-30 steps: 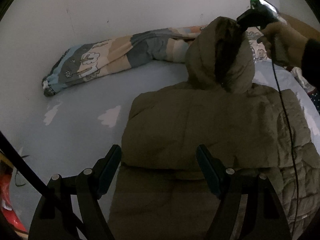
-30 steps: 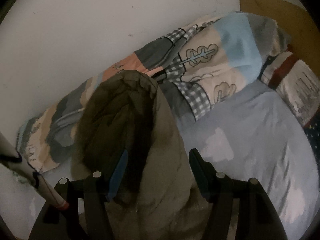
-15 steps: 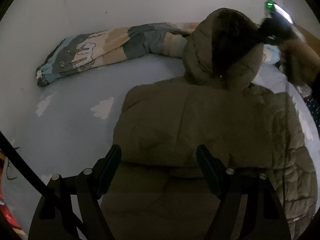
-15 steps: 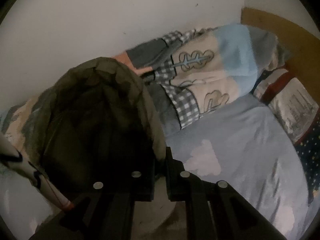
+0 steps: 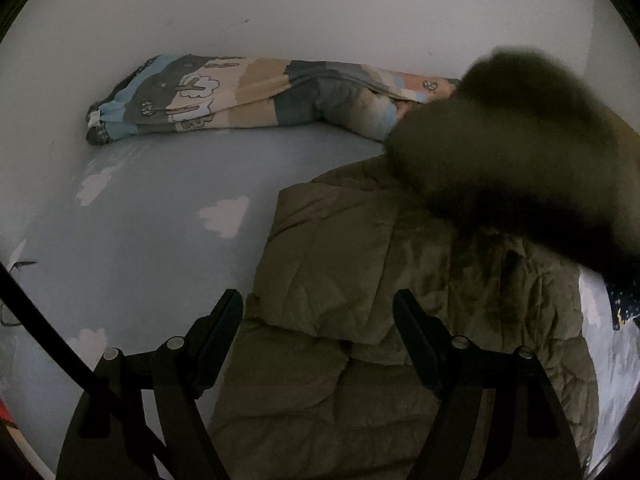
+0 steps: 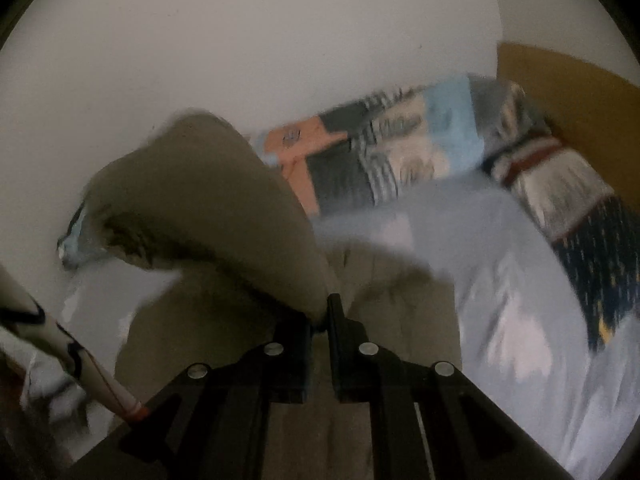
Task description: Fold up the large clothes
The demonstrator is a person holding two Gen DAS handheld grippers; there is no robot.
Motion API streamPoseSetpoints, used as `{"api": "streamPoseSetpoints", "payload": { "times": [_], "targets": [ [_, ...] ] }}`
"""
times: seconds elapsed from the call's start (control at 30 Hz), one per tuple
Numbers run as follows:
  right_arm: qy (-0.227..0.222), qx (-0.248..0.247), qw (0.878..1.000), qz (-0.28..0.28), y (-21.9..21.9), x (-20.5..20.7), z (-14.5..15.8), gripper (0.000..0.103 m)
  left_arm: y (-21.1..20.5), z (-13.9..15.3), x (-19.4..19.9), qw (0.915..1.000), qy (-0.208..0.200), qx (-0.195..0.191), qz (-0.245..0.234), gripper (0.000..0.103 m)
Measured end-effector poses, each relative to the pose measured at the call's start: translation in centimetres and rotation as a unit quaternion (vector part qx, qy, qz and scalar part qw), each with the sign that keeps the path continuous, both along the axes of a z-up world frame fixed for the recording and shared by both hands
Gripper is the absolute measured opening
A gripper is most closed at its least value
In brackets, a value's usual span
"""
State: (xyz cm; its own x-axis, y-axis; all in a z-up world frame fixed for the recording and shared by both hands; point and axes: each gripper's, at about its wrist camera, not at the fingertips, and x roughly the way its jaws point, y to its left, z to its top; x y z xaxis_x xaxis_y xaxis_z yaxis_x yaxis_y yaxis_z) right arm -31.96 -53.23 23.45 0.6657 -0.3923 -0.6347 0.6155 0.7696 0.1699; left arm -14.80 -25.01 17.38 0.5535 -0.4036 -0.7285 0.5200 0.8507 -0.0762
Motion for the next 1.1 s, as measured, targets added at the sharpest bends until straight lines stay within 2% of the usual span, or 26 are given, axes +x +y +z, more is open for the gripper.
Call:
{"api": "streamPoseSetpoints", "payload": {
  "times": [0.13, 0.2, 0.3, 0.37, 0.53, 0.63, 0.73, 1.0, 1.1],
  "targets": [
    [0.042, 0.03, 0.999, -0.018, 2.6, -2.3, -7.0, 0.005, 0.1, 0.2, 0.1, 0.9998, 0.009, -0.015, 0.005, 0.076],
    [0.061, 0.074, 0.995, -0.038, 1.7, -2.6, -10.8, 0.002, -0.2, 0.0, 0.2, 0.9997, 0.014, -0.021, 0.003, 0.076],
    [0.077, 0.103, 0.99, -0.06, -0.1, -2.6, -13.3, 0.002, -1.4, -0.4, 0.4, 0.9998, 0.012, -0.014, -0.003, 0.076],
    [0.073, 0.119, 0.988, -0.066, -1.0, -2.9, -13.8, 0.002, -2.5, -0.7, 0.5, 0.9999, 0.014, -0.006, -0.008, 0.076],
    [0.087, 0.091, 0.989, -0.076, -0.9, -3.1, -12.5, 0.003, -3.9, -1.1, -0.1, 0.9996, 0.009, 0.004, -0.026, 0.076],
    [0.038, 0.076, 0.994, -0.063, -0.8, -2.9, -9.8, 0.003, -4.2, -1.1, -0.2, 0.9996, 0.001, 0.01, -0.027, 0.076],
    [-0.001, 0.05, 0.998, -0.03, 0.3, -1.8, -7.4, 0.003, -4.5, -1.5, -0.3, 0.9995, 0.009, 0.01, -0.03, 0.076],
    [-0.026, 0.025, 0.999, 0.036, 1.5, 4.3, -4.6, 0.004, -4.8, -2.1, 0.3, 0.9992, 0.02, 0.022, -0.029, 0.076],
    [-0.028, 0.034, 0.998, 0.034, 0.4, 7.3, -4.7, 0.011, -4.8, -2.2, 0.5, 0.999, 0.023, 0.024, -0.029, 0.076]
  ]
}}
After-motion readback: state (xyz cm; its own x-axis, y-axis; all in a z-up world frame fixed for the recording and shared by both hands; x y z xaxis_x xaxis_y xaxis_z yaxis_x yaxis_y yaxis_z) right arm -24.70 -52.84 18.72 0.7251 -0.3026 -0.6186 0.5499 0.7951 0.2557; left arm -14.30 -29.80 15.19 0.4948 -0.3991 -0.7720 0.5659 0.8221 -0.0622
